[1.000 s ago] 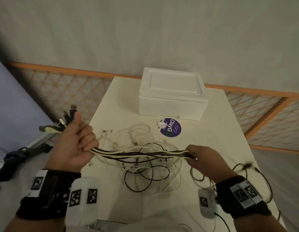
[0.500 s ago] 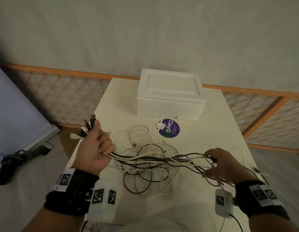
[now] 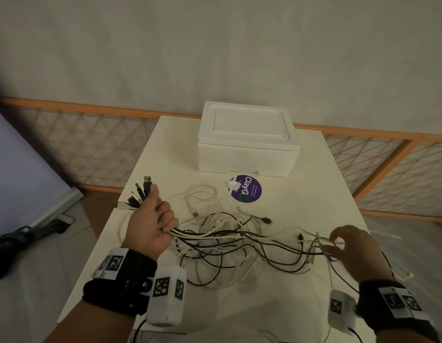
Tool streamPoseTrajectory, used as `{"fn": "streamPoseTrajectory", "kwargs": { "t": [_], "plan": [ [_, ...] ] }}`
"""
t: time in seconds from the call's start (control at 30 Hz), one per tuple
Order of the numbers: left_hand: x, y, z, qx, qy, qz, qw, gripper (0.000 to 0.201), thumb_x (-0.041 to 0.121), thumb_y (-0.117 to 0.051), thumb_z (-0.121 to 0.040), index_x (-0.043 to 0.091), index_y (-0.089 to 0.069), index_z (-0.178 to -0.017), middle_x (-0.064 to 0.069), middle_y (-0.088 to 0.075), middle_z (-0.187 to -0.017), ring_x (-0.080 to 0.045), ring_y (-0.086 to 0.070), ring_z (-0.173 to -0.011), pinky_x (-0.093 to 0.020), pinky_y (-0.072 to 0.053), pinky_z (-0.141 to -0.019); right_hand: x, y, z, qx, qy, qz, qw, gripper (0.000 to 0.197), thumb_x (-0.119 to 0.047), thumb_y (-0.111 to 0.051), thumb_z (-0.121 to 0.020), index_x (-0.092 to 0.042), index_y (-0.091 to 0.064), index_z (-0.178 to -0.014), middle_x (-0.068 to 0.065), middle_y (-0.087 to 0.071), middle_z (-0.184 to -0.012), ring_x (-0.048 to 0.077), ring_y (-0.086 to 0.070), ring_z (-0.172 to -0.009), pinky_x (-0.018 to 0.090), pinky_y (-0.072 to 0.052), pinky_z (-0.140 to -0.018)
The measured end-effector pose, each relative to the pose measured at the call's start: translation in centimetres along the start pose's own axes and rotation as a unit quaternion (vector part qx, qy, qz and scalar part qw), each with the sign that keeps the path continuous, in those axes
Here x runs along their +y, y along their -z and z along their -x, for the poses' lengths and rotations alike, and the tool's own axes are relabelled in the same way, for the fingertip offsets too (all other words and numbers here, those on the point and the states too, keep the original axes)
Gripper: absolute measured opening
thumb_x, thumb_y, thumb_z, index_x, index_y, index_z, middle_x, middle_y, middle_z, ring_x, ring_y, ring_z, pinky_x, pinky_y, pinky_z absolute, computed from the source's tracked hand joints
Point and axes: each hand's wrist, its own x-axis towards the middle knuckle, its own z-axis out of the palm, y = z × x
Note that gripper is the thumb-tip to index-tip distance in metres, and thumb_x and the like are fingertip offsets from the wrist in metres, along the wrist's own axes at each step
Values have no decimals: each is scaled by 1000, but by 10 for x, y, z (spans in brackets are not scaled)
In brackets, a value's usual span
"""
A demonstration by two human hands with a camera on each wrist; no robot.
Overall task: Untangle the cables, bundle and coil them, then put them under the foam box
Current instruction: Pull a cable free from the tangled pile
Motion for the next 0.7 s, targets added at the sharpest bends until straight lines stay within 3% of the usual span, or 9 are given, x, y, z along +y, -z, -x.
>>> {"fn": "streamPoseTrajectory", "kwargs": {
  "t": [0.07, 0.17, 0.33, 0.4, 0.47, 0.5, 0.57, 0.6, 0.7],
  "plan": [
    [-1, 0, -1, 3, 4, 5, 1000, 39, 42, -52, -92, 21, -41, -61, 8, -27, -45, -5, -19, -29, -17, -14, -31, 7, 2, 3, -9, -20, 14, 1000, 28, -30, -78, -73, -31, -51, -64, -4, -64, -72, 20, -58, -69, 32, -45, -62],
    [-3, 0, -1, -1, 9, 4, 1000, 38, 43, -52, -90, 21, -41, -61, 8, -27, -46, -4, -19, -29, -17, -15, -30, 9, 4, 3, 24, -29, 5, 999, 24, -28, -74, -78, -28, -54, -65, -6, -61, -65, 19, -57, -64, 31, -45, -59],
    [-7, -3, 1, -16, -3, -2, 1000, 39, 43, -54, -87, 21, -36, -61, 8, -27, -44, -4, -19, -28, -18, -14, -31, 3, 5, -2, 119, -13, -33, 992, 18, -17, -75, -75, -23, -62, -85, 2, -63, -93, 30, -59, -86, 42, -49, -75],
    [-7, -4, 3, -20, -9, -1, 1000, 36, 44, -57, -81, 21, -37, -61, 8, -27, -45, -4, -19, -28, -17, -14, -31, 1, 9, -4, 116, 17, -17, 993, 18, -17, -75, -73, -22, -64, -86, 2, -63, -94, 29, -58, -84, 40, -48, -76],
    [-10, -8, 7, -25, -13, 0, 1000, 34, 44, -58, -77, 22, -39, -60, 8, -27, -46, -4, -19, -28, -17, -14, -31, -14, 11, -2, 54, 57, -47, 996, 8, -17, -71, -78, -20, -65, -81, 2, -64, -84, 25, -60, -76, 35, -49, -69],
    [-11, -11, 10, -27, -14, 0, 1000, 34, 44, -58, -77, 22, -39, -60, 8, -27, -47, -4, -19, -28, -17, -15, -30, -25, 6, 1, -11, 67, -48, 997, 3, -21, -67, -81, -20, -66, -83, 1, -64, -84, 23, -61, -79, 33, -49, -70],
    [-15, -18, 16, -32, -14, -2, 999, 35, 44, -58, -78, 22, -38, -60, 8, -26, -47, -4, -19, -28, -17, -15, -30, -42, -15, 8, -159, 77, 10, 984, 14, -33, -60, -84, -22, -63, -94, -2, -63, -92, 19, -60, -92, 29, -46, -76],
    [-15, -22, 20, -34, -15, -2, 999, 36, 44, -58, -78, 22, -37, -59, 8, -26, -47, -4, -19, -28, -17, -15, -30, -46, -28, 12, -200, 72, 47, 976, 19, -35, -57, -85, -23, -60, -99, -3, -61, -96, 18, -59, -97, 28, -45, -77],
    [-12, -34, 33, -46, -29, -9, 998, 40, 44, -55, -82, 21, -35, -56, 9, -26, -45, -4, -19, -28, -16, -15, -30, -28, -55, 19, -204, 36, 76, 975, 16, -24, -47, -88, -22, -50, -103, -1, -61, -102, 20, -60, -100, 29, -44, -75]
  ]
}}
